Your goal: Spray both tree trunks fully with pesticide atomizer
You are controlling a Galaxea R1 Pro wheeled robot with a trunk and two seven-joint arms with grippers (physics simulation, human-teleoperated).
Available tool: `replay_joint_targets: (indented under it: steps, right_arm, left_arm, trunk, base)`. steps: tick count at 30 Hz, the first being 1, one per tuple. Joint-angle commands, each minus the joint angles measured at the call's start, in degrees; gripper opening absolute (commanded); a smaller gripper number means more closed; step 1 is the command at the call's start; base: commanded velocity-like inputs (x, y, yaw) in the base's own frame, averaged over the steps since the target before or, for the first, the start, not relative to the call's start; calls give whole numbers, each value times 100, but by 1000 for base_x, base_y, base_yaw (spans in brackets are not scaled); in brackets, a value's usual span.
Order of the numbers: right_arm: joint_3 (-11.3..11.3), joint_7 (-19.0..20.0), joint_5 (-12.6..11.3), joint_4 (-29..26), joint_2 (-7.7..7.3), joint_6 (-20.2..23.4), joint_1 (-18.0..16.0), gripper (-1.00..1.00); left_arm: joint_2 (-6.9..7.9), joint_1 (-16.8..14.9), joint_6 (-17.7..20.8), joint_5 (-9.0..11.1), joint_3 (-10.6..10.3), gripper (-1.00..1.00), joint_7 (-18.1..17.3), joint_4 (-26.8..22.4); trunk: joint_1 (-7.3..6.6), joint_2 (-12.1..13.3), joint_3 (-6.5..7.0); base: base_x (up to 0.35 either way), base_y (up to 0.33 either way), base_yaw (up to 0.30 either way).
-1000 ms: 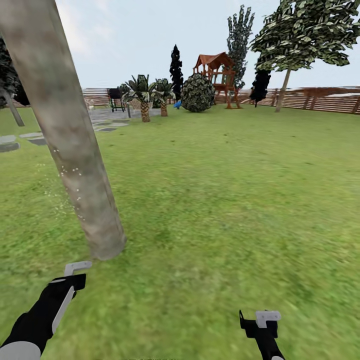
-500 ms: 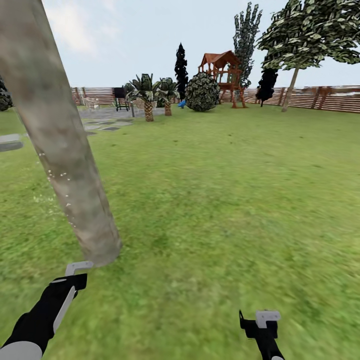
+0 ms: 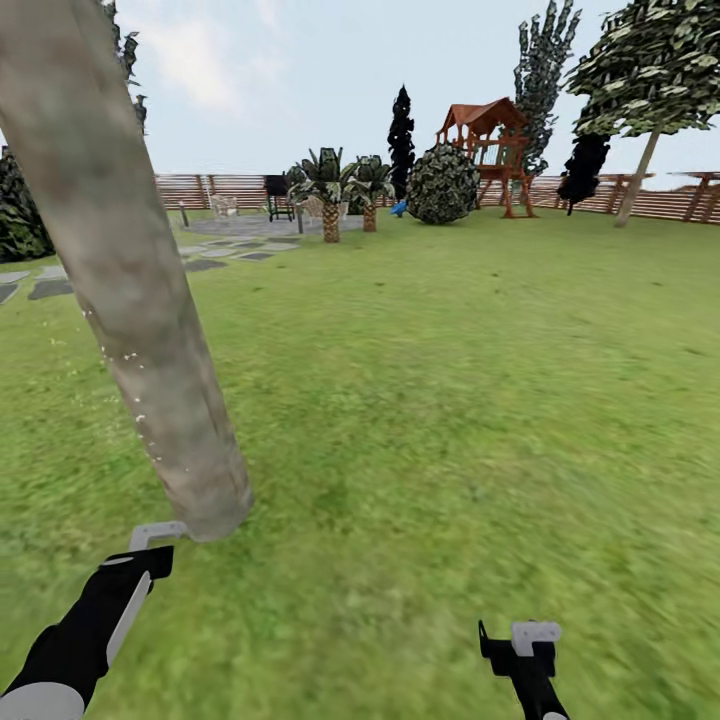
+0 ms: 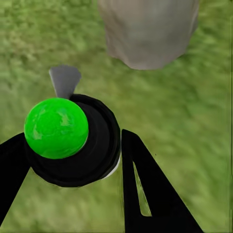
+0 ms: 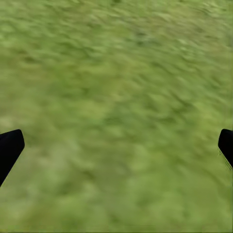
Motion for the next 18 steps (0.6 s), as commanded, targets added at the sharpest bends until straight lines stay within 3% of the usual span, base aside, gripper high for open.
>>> replay_joint_targets:
  steps: [1,11,18]
  right_arm:
    - [-3,-1,3,0,0,0,0,100]
    - [0,-2,0,0,0,0,0,100]
    - [0,-2,-1,0,0,0,0,100]
  left_arm:
    - [0,0,0,-4,0,-100,0,-4]
    - [0,-5,0,-4,-8,-100,9,-5]
    - [0,-5,0,-3,-4,-100,9,-7]
  trunk:
    - [0,0,0]
    - [0,0,0]
    - [0,0,0]
  base:
    - [270,-168,25]
    - [35,-262,2]
    - [25,-269,234]
